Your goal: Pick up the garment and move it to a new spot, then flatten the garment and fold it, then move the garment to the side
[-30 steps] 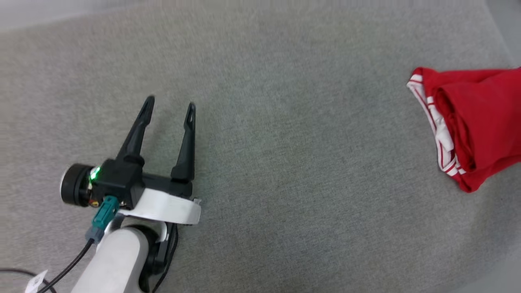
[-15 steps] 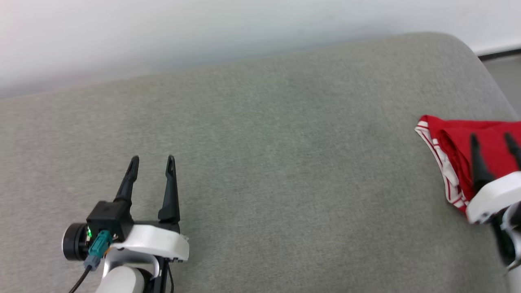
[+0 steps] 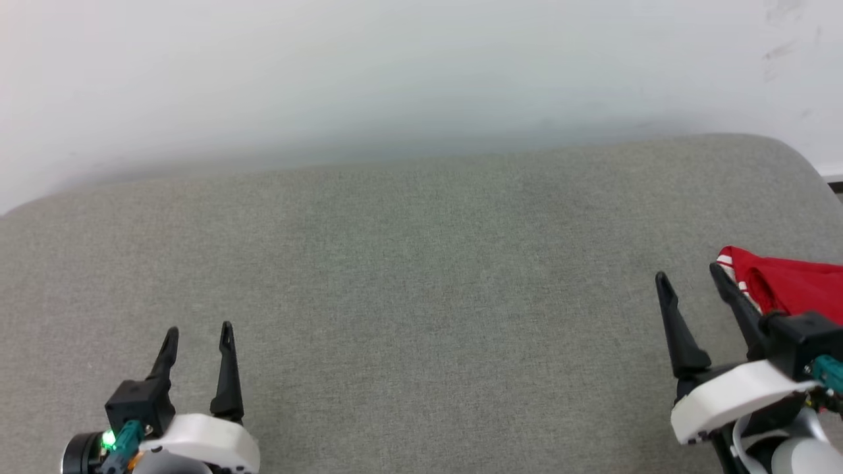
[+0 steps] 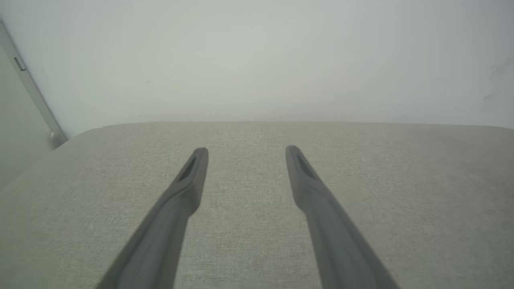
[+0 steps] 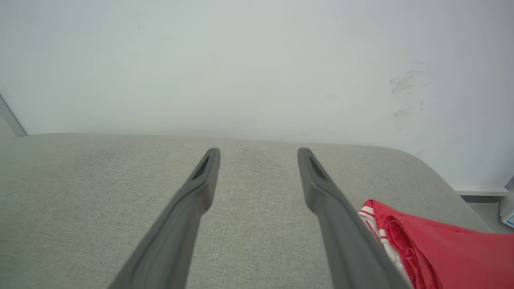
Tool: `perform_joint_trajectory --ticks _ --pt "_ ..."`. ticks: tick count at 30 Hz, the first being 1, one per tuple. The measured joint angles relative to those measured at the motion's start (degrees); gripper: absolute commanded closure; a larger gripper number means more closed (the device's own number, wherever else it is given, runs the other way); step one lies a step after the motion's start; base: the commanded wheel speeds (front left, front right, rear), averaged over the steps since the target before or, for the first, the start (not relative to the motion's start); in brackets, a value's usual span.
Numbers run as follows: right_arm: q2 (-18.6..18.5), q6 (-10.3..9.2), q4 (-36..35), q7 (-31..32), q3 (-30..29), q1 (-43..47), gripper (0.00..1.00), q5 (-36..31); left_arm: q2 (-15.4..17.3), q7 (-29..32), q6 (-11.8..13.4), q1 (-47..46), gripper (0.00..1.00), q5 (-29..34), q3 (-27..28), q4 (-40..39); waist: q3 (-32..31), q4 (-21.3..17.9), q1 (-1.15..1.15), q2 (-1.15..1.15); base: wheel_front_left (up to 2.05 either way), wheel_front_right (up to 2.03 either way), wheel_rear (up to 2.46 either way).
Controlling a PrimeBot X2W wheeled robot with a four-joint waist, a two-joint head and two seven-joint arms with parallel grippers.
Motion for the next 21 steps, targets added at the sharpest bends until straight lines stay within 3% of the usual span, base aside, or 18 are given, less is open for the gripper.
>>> perform_joint_trajectory --ticks 7,21 --pt "1.2 0.00 -3.3 1.3 -0.4 4.5 0.00 -0.5 -0.3 -0.1 -1.7 1.5 0.00 0.2 -0.3 1.4 -1.9 -0.2 0.00 0.00 0.00 0.00 0.00" --pt "2.0 -0.01 -4.3 1.2 -0.1 4.7 0.00 -0.9 -0.8 -0.1 -2.3 1.5 0.00 1.2 0.3 2.2 -2.1 -0.1 0.00 0.00 0.00 0.00 0.00"
